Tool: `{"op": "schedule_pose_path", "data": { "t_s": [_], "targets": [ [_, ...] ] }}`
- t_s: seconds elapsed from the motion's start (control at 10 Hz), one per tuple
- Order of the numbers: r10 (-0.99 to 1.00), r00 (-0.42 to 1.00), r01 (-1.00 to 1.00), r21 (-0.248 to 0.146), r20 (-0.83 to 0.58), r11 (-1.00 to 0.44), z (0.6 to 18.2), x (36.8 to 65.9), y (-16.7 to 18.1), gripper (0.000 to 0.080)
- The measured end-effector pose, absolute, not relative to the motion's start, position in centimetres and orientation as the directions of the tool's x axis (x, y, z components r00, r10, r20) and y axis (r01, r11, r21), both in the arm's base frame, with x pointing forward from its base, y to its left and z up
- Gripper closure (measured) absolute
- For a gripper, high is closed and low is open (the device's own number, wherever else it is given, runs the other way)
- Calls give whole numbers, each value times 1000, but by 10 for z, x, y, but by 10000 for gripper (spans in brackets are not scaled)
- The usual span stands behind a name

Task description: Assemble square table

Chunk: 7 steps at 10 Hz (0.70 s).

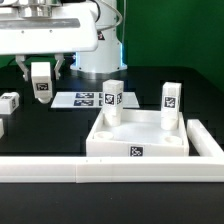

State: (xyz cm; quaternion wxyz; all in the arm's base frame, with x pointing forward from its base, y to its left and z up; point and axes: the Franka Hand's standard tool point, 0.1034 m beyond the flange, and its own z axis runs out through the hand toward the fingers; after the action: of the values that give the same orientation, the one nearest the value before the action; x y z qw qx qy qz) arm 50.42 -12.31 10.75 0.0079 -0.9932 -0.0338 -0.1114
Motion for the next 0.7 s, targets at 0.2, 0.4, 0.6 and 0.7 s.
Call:
{"op": "schedule_pose_path", "data": {
  "t_s": [0.2,0.4,0.6,0.7],
  "targets": [
    [-18,973,-7,-50,231,-999,115,523,-102,512],
    [-1,965,2,-12,261,-1000,113,529,-88,512],
    [-8,965,-5,-12,261,-1000,113,529,-90,512],
    [-12,965,-8,-15,261,-1000,113,529,-89,512]
  ]
}}
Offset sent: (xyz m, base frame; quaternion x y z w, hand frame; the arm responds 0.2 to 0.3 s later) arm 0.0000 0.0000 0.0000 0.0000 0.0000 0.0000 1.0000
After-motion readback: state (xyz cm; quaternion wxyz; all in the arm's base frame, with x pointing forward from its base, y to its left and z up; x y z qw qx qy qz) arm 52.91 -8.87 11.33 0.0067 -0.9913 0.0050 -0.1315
